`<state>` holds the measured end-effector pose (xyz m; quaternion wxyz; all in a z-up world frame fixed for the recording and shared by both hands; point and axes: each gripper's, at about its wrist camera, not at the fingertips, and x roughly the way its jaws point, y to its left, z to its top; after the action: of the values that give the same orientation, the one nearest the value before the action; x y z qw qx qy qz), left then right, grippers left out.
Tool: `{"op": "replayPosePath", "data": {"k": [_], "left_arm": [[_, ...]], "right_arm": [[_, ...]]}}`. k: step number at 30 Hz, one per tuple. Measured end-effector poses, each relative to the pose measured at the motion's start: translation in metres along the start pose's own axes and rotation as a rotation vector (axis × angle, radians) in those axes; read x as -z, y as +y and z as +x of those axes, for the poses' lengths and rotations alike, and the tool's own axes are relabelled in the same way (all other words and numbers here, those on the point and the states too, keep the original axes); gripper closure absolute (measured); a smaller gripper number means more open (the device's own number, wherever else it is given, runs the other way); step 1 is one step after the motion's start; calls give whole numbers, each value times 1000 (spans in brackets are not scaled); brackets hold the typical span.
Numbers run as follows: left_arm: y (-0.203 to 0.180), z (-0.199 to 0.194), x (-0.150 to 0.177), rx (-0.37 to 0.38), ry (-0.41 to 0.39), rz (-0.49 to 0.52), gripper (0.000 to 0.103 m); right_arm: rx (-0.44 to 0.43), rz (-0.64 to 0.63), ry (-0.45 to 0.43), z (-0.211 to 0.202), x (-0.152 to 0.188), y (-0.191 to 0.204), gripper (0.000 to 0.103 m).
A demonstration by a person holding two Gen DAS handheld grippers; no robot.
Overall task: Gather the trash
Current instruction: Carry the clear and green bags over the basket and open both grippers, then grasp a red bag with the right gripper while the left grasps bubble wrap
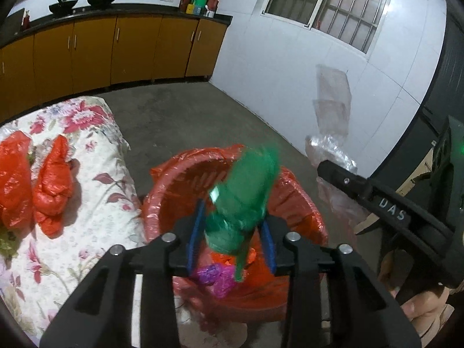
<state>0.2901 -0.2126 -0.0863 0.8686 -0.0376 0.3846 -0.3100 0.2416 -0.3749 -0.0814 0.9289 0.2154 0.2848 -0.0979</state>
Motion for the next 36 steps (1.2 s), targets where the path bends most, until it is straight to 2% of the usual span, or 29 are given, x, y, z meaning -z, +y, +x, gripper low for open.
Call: {"op": "replayPosePath", "data": {"k": [5,9,10,12,15,17,25,36], "left_arm": [[4,4,3,-9,9,-4,53],[14,-1,7,-35,11,-23,50],[16,-4,8,-49,5,-25,49],[22,-15,11,-103,-26,-23,40],[30,-32,15,-185,-72,-14,31],[37,-44,20,-234,-95,-7,29],[81,-93,37,-403,-163,-35,25],[168,-155,70,-608,-217,-172,25]], "right_arm": [[-2,23,-4,-2,1,-7,56],[2,20,-6,-4,1,-6,56],[5,13,-7,-5,2,-4,56],[19,-19,-13,-7,4,1,55],[53,-80,-31,-9,7,14,42],[74,-125,-48,-11,11,23,33],[34,-245,-14,-1,26,66,33],[-89,-340,60,27,56,143,33]]}}
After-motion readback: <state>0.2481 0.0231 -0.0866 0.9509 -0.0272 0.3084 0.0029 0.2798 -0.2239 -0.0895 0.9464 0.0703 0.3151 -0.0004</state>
